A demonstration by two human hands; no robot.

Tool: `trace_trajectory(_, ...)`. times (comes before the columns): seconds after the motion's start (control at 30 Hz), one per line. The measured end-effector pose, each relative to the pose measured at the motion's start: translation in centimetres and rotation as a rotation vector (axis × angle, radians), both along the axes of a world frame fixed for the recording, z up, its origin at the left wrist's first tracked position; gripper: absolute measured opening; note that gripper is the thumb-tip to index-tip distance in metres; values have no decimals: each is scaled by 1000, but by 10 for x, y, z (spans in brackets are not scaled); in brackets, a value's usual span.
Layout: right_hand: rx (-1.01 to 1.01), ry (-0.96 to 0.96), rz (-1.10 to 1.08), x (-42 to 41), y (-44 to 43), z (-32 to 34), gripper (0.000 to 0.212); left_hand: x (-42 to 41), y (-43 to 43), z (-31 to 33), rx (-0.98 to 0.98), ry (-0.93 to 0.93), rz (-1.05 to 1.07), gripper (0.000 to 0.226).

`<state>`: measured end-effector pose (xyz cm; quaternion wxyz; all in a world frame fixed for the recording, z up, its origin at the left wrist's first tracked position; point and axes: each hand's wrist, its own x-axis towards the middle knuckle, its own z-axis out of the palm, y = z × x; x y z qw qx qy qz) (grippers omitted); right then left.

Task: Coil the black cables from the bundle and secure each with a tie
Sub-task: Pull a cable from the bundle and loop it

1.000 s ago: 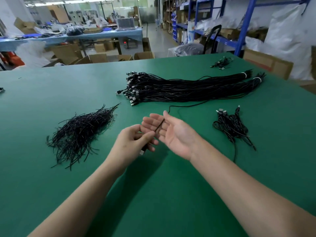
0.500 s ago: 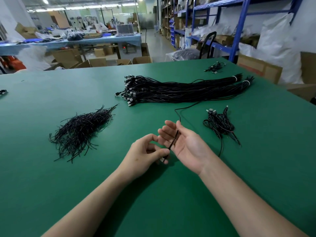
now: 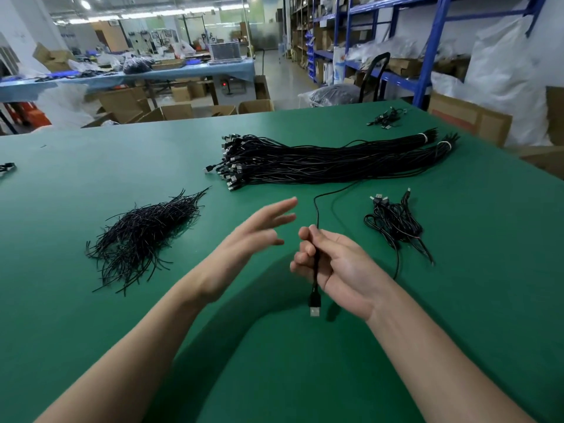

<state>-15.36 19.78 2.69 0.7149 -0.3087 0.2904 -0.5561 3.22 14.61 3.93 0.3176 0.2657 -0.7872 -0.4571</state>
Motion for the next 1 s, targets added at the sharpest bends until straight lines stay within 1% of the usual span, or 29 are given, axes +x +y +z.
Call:
trace_trajectory(0.03, -11, 21, 51, 0, 2, 1, 24, -2, -4, 5, 6, 6, 1, 58)
trace_trajectory(0.07, -24, 41, 111, -1, 5, 2, 24, -4, -7, 8, -64, -48, 20, 56)
trace_trajectory(0.13, -63, 81, 225, 1, 11, 4, 24, -11, -10, 6, -300, -221, 51, 57)
trace_trajectory(0.17, -87, 97, 266, 2, 13, 4, 25, -14, -11, 3, -395, -276, 50, 54)
trace_trajectory(0.2, -110, 104, 295, 2, 14, 5, 26, -17, -12, -1, -458, -294, 49, 46)
trace_trajectory(0.27, -156, 91, 330, -1, 16, 7, 26, -20, -10, -6, -512, -255, 80, 27)
trace_trajectory(0.3, -180, 81, 335, -2, 16, 9, 26, -20, -8, -8, -519, -227, 105, 25)
trace_trajectory(0.37, -224, 81, 316, -6, 15, 14, 25, -19, -2, -10, -492, -176, 164, 32)
trace_trajectory(0.4, -243, 91, 298, -8, 13, 18, 25, -18, 2, -12, -461, -149, 196, 31)
trace_trajectory(0.53, -304, 93, 173, -3, 3, 35, 25, -27, 16, -17, -337, -19, 288, 22)
trace_trajectory(0.6, -324, 64, 105, 2, -1, 42, 26, -34, 23, -17, -336, 53, 318, 20)
trace_trajectory(0.67, -358, 35, 62, 5, -5, 50, 27, -37, 28, -15, -372, 51, 376, 31)
trace_trajectory(0.7, -382, 27, 37, 5, -7, 55, 27, -37, 30, -15, -383, 33, 387, 33)
trace_trajectory(0.77, -440, 44, -22, 1, -13, 66, 29, -33, 32, -18, -397, 9, 380, 29)
trace_trajectory(0.83, -498, 156, -72, -2, -18, 75, 29, -27, 32, -19, -404, 15, 406, 22)
trace_trajectory(0.93, -542, 497, -152, 2, -23, 77, 29, -21, 29, -16, -464, 3, 492, 22)
trace_trajectory(1.0, -563, 726, -237, 7, -25, 71, 28, -18, 29, -15, -563, -82, 513, 23)
